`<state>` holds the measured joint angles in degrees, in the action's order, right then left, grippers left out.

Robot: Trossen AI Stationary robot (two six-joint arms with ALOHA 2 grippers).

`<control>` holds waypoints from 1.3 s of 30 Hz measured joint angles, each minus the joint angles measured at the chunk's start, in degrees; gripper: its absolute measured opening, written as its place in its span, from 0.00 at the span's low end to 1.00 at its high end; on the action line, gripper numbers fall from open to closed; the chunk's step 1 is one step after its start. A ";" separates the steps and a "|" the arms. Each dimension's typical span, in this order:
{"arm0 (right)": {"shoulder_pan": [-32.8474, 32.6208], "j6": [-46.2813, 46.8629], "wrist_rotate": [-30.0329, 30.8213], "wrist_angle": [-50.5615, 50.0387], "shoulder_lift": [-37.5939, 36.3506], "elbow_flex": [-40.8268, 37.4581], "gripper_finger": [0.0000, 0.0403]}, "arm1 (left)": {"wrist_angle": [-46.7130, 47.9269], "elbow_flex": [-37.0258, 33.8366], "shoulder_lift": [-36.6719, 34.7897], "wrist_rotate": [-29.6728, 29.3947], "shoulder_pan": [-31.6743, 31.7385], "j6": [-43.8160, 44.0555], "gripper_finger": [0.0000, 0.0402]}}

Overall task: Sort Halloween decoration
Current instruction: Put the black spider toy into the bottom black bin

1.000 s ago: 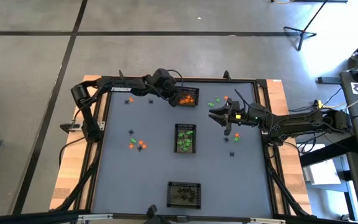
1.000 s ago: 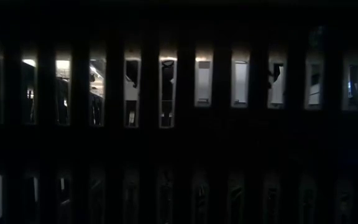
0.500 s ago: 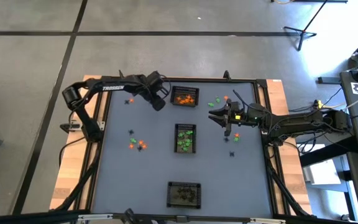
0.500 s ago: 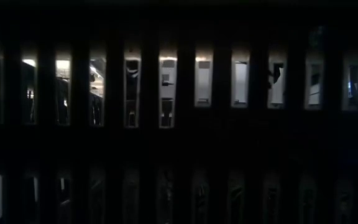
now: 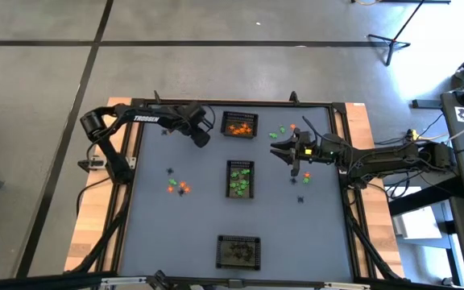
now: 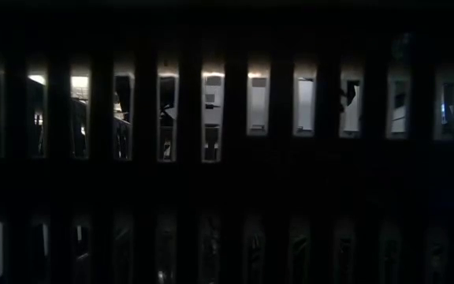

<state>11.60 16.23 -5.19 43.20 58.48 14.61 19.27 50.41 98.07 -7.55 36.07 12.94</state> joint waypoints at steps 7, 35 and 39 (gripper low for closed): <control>0.00 -0.01 0.13 0.26 0.00 0.00 0.30 | -0.09 -0.93 1.82 -1.22 -0.02 0.17 0.31; 0.00 -0.04 0.10 -0.85 0.00 0.00 0.30 | 2.90 3.13 -10.83 2.52 -12.15 -1.66 0.00; 0.00 -0.07 -0.62 -0.88 0.00 0.00 0.30 | 0.03 3.14 -14.94 3.07 -19.98 0.44 0.00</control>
<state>11.60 16.16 -5.80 42.33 58.48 14.61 19.30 53.55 83.13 -4.48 16.10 13.38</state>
